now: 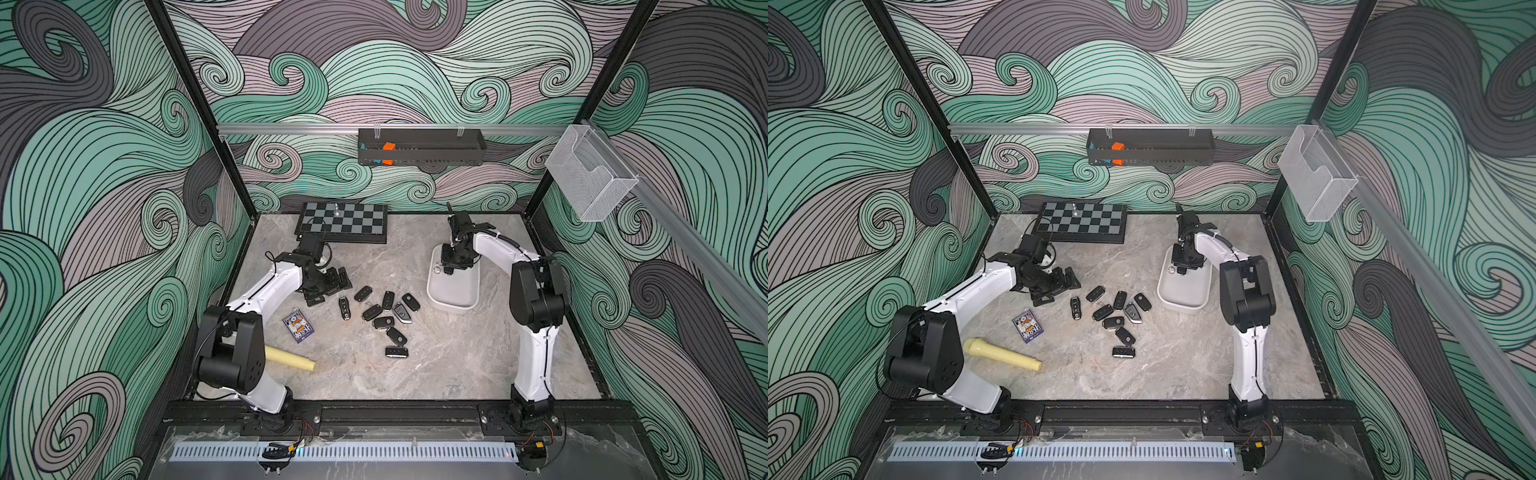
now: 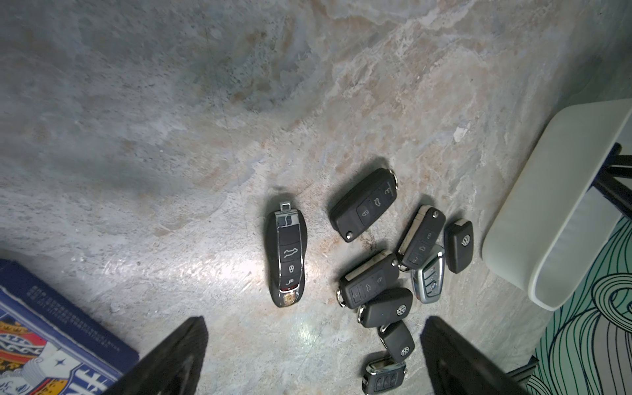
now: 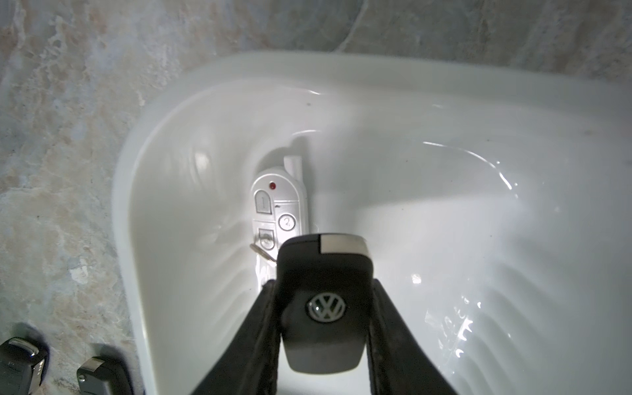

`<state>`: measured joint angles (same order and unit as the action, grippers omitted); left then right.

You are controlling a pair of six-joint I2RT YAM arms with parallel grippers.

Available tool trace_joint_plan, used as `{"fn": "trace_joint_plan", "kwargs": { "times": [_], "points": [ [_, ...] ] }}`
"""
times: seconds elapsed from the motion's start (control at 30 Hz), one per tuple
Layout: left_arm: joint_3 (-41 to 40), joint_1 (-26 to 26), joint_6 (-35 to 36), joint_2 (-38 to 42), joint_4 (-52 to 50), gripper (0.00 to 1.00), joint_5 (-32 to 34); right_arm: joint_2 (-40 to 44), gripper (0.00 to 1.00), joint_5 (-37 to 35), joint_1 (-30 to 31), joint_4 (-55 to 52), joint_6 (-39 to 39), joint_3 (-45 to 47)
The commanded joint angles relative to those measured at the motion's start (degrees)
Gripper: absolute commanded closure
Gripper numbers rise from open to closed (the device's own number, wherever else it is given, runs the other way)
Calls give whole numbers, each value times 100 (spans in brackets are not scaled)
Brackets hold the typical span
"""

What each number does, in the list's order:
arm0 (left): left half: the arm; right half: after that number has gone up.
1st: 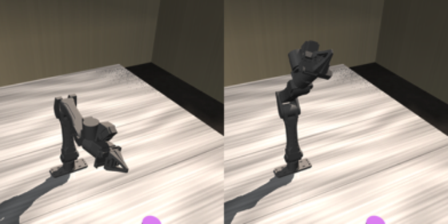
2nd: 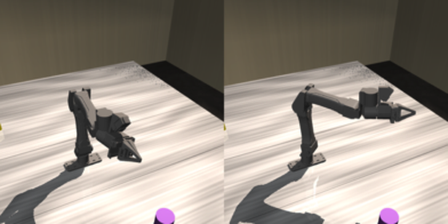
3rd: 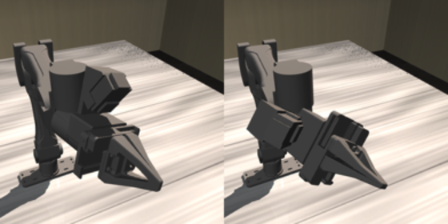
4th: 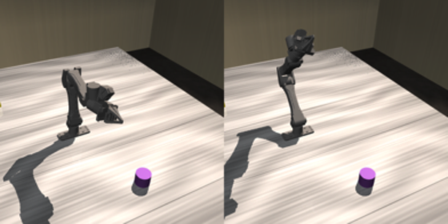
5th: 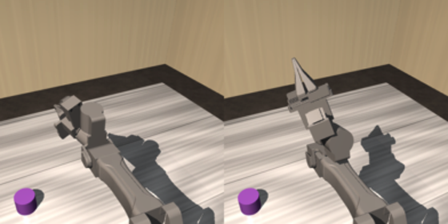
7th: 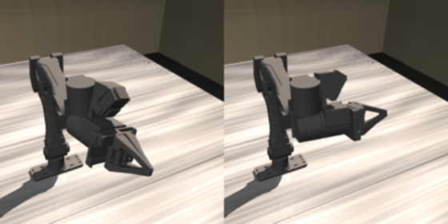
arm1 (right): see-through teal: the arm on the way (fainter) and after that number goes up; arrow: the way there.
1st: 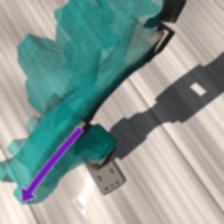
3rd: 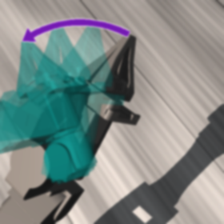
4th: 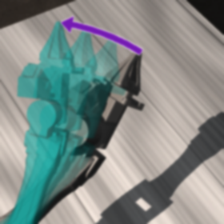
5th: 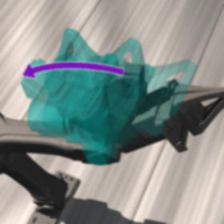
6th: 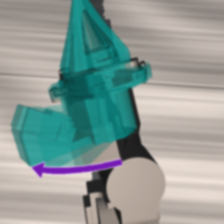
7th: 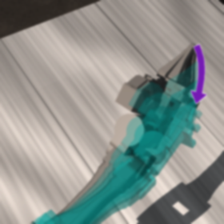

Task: Place the car key into the storage box
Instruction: Place the car key in the storage box.

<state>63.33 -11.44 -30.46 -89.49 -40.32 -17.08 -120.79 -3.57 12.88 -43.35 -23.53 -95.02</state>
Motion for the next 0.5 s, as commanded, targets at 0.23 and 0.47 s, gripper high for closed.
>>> {"fn": "trace_joint_plan", "kwargs": {
  "times": [0.23, 0.47],
  "points": [
    [96, -35, 66, 79, -144, 1, 73, -253, 67, -257, -46, -226, -202, -203],
    [24, -38, -8, 220, -118, 1, 56, -130, 56, -199, -46, -235, -222, -222]
  ]
}}
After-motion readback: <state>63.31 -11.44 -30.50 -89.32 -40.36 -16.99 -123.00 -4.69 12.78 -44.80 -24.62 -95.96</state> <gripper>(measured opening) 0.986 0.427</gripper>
